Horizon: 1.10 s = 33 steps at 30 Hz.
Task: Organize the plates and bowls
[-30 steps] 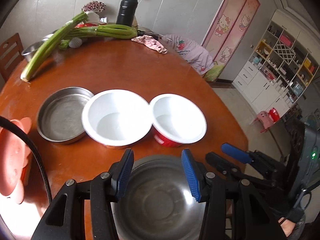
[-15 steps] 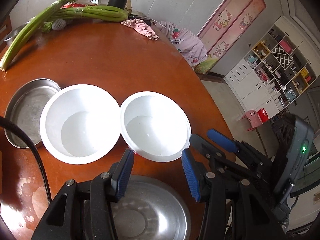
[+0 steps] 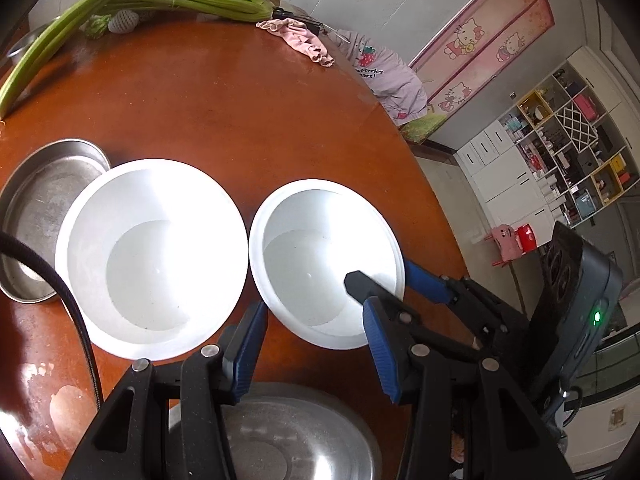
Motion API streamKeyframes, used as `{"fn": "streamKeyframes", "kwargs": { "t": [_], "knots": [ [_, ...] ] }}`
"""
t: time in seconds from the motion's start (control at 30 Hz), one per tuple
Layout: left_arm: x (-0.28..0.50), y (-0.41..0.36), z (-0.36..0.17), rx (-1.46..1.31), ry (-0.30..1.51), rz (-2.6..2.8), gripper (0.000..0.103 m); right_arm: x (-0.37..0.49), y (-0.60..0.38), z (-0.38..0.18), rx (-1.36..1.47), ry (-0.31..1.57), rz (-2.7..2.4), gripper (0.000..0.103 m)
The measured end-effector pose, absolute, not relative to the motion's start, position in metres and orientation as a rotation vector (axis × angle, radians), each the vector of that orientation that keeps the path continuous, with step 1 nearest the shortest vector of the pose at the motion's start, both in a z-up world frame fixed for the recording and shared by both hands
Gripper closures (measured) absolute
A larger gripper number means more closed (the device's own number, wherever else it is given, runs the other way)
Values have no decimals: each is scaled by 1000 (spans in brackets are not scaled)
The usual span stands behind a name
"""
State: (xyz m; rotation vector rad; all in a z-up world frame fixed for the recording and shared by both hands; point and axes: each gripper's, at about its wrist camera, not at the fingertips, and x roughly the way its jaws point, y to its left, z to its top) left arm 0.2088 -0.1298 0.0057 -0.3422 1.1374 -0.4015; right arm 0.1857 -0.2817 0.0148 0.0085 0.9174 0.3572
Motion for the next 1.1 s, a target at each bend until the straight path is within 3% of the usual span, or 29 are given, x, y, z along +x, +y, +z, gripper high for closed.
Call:
{"fn": "streamKeyframes", "kwargs": {
  "t": [0.17,1.1],
  "knots": [
    [215,-134,4,-349,1138,-405,55,184,-275,15,-8,911,387,61],
    [156,-105,61,-289,951,-406,55,129,-252,71,3,783,420,61]
  ]
}}
